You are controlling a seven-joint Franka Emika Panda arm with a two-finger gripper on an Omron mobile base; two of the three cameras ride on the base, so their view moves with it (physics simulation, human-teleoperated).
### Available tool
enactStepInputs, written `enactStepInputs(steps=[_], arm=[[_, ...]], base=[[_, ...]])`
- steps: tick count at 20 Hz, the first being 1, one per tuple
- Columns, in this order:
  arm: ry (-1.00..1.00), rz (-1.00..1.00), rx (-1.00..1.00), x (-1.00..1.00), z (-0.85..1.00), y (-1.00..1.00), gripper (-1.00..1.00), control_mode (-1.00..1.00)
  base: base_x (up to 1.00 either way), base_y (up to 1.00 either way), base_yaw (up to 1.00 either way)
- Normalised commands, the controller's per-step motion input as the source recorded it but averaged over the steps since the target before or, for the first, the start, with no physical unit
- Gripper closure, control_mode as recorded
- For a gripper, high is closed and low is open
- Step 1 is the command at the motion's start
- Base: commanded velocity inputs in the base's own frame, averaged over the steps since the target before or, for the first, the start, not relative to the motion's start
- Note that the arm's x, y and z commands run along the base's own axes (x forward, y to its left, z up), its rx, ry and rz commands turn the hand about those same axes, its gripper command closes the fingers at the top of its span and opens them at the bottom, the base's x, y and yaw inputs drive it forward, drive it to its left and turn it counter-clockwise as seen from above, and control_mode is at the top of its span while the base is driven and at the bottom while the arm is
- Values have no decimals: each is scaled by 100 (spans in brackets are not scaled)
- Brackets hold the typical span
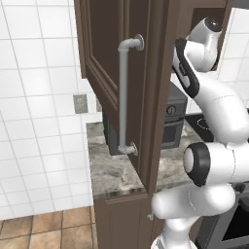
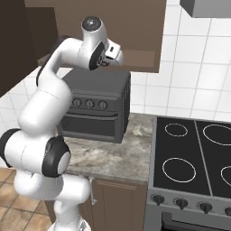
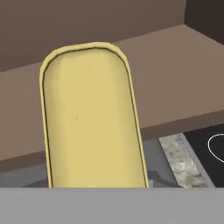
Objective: Restock the canned food cabinet by taking the new fresh canned food from the counter and placing it in the cabinet. Then, take the old canned food from the cabinet and place it on the counter.
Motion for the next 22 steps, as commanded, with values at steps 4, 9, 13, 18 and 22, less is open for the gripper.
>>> enactStepInputs(steps=[4,9,13,18,22], arm=[[0,0,-7,100,-25,0,100,-100],[0,-1,-5,100,-18,0,-100,-100],[0,-1,-1,95,-10,0,-100,-100],[-9,0,-4,-16,0,16,-100,-100],[-22,1,-8,-100,0,52,-100,-100]], base=[[0,0,0],[0,0,0],[0,0,0],[0,0,0],[0,0,0]])
